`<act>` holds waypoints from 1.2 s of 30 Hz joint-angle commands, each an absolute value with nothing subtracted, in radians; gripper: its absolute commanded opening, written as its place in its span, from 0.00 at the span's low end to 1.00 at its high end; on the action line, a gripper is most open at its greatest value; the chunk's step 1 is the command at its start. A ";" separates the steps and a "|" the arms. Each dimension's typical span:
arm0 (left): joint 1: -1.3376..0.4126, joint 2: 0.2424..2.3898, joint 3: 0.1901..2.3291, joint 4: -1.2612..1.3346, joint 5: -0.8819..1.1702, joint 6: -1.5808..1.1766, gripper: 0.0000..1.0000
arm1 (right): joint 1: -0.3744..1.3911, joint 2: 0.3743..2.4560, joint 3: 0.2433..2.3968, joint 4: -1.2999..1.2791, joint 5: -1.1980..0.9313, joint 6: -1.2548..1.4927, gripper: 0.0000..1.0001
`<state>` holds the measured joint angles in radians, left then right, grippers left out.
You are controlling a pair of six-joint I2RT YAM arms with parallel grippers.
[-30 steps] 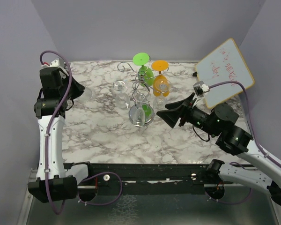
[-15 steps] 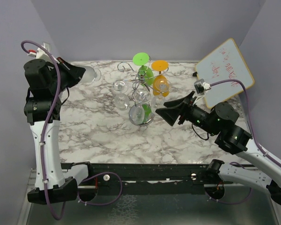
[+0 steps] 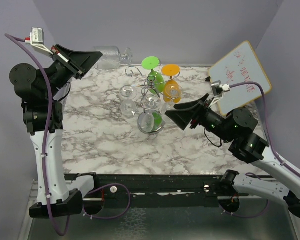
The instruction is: Place the wine glass upside down on the wine glass rack
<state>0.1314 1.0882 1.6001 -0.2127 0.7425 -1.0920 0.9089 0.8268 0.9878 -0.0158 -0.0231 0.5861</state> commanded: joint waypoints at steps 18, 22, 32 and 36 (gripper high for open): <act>-0.204 1.121 1.295 0.434 0.541 -1.588 0.00 | 0.912 1.047 1.098 0.384 0.086 0.873 0.87; -0.314 1.122 1.284 0.461 0.416 -1.566 0.00 | 0.912 1.062 1.113 0.418 0.095 0.878 0.87; -0.508 1.066 1.152 0.566 0.177 -1.595 0.00 | 0.913 1.069 1.075 0.578 0.208 0.916 0.88; -0.571 1.038 1.091 0.616 0.117 -1.616 0.00 | 0.912 1.099 1.073 0.660 0.253 0.840 0.88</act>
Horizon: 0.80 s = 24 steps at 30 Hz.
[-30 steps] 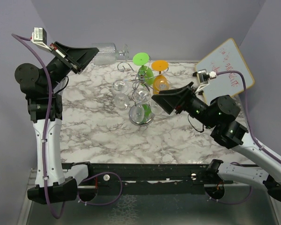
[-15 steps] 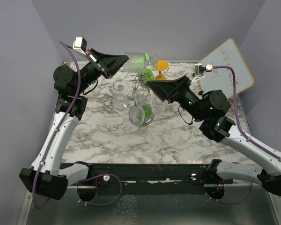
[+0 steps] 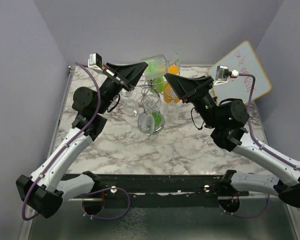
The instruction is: Place the wine glass upside down on the wine glass rack
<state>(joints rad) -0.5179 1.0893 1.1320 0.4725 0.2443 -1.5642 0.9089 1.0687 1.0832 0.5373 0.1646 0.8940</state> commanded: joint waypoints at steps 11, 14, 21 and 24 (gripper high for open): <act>-0.592 0.984 1.050 0.678 0.086 -1.558 0.00 | 0.913 1.042 1.013 0.630 0.298 0.869 0.88; -0.592 0.974 1.034 0.677 0.096 -1.565 0.00 | 0.913 1.015 1.001 0.607 0.315 0.875 0.88; -0.594 0.944 0.998 0.678 0.117 -1.588 0.00 | 0.913 1.029 1.012 0.667 0.310 0.848 0.88; -0.594 0.931 0.993 0.678 0.116 -1.578 0.00 | 0.912 1.051 1.026 0.710 0.282 0.842 0.88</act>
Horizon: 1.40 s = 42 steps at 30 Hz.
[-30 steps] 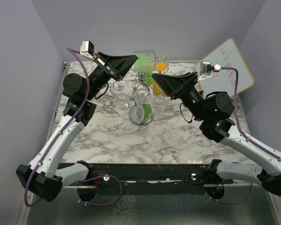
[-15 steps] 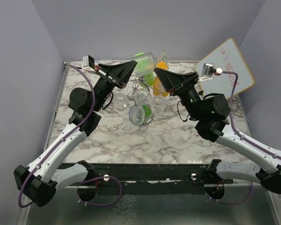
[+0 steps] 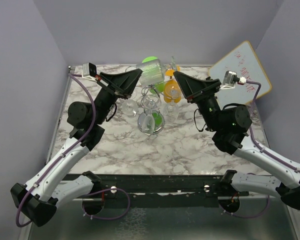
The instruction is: Place the wine glass upside down on the wine glass rack
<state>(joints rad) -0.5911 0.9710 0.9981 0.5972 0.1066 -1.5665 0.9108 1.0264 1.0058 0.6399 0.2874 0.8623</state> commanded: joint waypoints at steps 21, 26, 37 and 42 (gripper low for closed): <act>-0.594 0.862 0.943 0.678 0.208 -1.597 0.00 | 0.913 1.048 1.120 0.514 0.122 0.983 0.83; -0.594 0.851 0.922 0.678 0.210 -1.603 0.00 | 0.912 1.040 1.122 0.499 0.066 0.993 0.79; -0.594 0.818 0.880 0.678 0.219 -1.603 0.00 | 0.913 1.032 1.170 0.389 0.084 0.982 0.57; -0.594 0.794 0.847 0.678 0.227 -1.596 0.00 | 0.913 1.040 1.207 0.358 0.111 0.955 0.58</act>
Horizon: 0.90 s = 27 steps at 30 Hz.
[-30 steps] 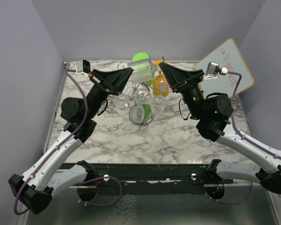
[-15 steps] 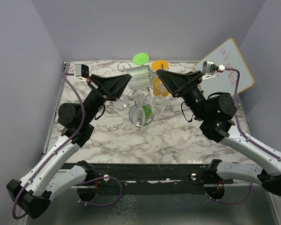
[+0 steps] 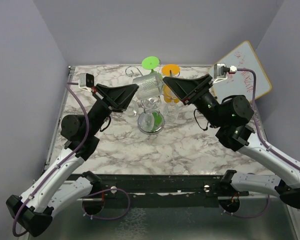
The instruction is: Place the wine glass upside down on the wine glass rack
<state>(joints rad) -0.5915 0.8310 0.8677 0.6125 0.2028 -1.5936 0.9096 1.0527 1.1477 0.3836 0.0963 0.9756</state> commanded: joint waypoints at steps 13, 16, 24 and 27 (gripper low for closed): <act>-0.594 0.763 0.802 0.678 0.201 -1.583 0.00 | 0.912 1.063 1.291 0.203 -0.042 0.972 0.78; -0.594 0.765 0.805 0.678 0.200 -1.581 0.00 | 0.913 1.074 1.306 0.142 -0.089 0.958 0.81; -0.594 0.768 0.811 0.678 0.199 -1.580 0.00 | 0.913 1.050 1.272 0.092 -0.079 0.944 0.71; -0.594 0.763 0.804 0.678 0.200 -1.583 0.00 | 0.913 1.036 1.269 0.085 -0.043 0.934 0.55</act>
<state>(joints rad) -0.5915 0.7719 0.8051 0.6292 0.2092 -1.5864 0.9085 1.0653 1.2736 0.1135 -0.0441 0.9543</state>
